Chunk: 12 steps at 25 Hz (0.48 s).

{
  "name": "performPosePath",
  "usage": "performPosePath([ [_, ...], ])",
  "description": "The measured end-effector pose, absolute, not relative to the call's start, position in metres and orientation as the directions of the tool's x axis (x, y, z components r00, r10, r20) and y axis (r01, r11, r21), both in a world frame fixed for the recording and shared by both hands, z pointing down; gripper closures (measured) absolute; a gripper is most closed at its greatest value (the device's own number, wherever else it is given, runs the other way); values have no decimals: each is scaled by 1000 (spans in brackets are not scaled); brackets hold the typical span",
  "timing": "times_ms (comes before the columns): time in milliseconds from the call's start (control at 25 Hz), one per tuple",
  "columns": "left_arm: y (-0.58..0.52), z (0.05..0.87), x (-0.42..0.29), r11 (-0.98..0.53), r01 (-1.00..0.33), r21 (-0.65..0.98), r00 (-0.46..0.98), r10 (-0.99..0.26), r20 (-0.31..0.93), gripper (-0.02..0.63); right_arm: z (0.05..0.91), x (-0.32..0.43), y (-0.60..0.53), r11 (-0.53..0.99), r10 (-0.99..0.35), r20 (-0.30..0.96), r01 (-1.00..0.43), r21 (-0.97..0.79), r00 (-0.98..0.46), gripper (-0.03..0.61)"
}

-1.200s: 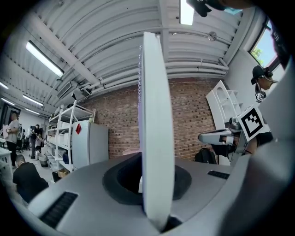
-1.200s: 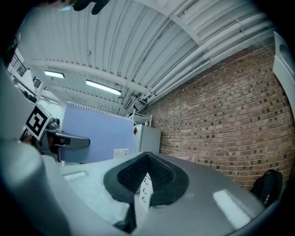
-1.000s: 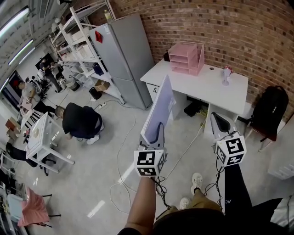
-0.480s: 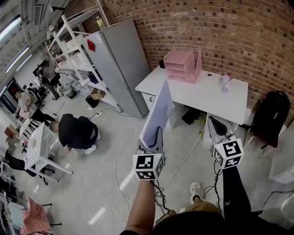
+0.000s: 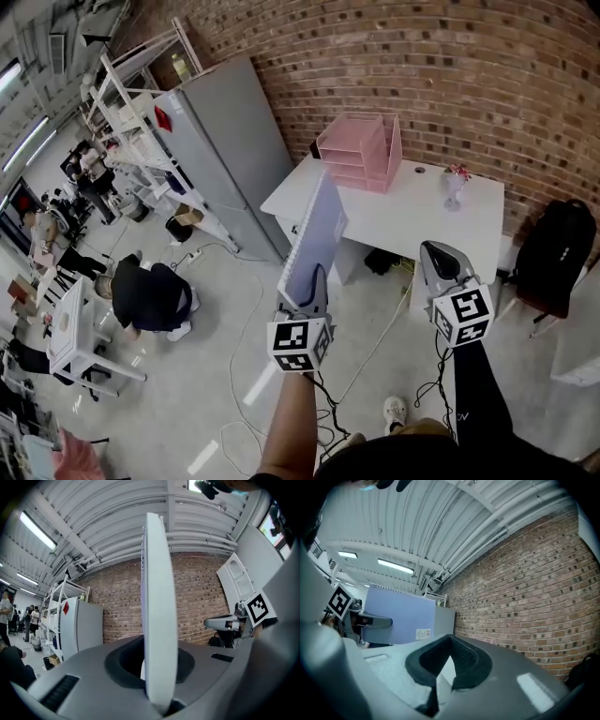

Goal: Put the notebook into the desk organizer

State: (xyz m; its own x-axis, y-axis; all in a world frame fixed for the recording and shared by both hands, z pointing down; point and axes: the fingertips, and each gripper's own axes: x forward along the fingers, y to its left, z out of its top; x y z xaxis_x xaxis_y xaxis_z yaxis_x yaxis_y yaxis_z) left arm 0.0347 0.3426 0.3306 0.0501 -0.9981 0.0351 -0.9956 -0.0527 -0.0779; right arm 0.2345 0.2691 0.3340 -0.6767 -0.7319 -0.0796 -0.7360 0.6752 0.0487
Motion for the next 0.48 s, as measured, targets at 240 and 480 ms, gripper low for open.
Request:
performPosePath([
  [240,283,333,41,-54,-995,-84,51,-998,34,578,336,238,207,680,-727,-87,-732,46,-681,578],
  [480,241,331,34,-43,-995,-95,41,-999,29,577,337,226,164,698,-709,-89,-714,49,-699,580],
])
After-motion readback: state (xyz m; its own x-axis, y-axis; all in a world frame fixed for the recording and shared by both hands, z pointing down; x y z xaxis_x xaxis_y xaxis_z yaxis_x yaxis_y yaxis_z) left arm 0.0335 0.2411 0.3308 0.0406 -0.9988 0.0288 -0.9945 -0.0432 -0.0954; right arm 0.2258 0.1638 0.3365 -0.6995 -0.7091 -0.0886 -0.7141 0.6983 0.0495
